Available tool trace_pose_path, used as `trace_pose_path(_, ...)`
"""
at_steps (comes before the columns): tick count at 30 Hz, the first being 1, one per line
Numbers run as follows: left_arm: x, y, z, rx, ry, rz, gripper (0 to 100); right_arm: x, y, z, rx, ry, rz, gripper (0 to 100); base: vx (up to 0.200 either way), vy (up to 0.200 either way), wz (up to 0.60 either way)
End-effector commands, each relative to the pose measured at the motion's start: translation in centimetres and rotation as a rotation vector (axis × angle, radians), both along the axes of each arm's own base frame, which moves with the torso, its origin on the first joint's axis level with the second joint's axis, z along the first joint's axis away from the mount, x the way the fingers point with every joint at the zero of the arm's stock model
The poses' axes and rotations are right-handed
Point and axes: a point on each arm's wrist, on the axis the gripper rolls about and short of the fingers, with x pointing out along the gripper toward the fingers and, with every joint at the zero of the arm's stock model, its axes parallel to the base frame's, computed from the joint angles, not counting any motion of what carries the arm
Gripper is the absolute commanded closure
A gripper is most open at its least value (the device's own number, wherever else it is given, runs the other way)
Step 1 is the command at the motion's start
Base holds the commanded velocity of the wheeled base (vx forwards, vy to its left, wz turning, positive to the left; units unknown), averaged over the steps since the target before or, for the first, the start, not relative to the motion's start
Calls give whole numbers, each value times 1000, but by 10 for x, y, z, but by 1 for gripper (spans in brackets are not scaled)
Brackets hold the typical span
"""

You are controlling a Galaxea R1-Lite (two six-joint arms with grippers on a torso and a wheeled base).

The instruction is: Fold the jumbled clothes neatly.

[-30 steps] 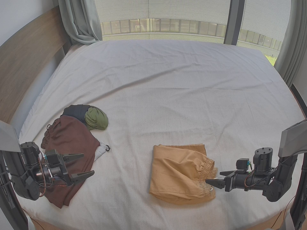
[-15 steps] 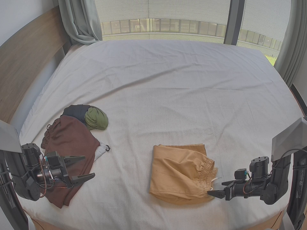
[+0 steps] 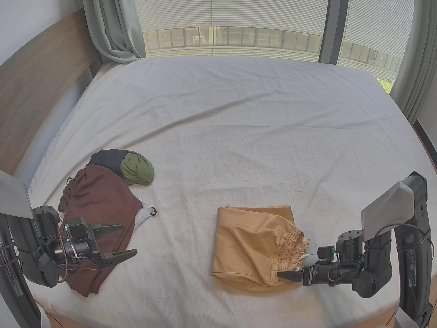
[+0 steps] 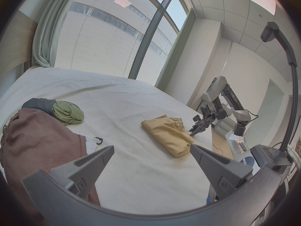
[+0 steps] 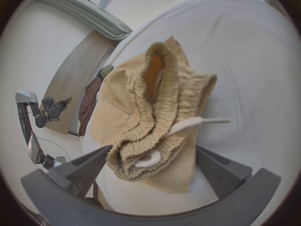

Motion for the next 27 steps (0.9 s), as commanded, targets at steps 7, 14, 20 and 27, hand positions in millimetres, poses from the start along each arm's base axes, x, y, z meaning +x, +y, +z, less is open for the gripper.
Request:
trace_pose_path(7,0,0,-1,0,4,-2,0,9,19,-3,44,-5,20,0,0,0,0)
trace_pose_path(14,0,-2,-5,-3,20,-6,0,10,19,-4,42,-9,16,0,0,0,0)
trace_pose_path(20,0,-2,-5,-3,21,-6,0,8,18,-5,39,0,15,100,0,0,0)
trace_pose_path(27,0,-2,-5,-1,16,-10,0,8,18,-6,37,2,17,100,0,0,0)
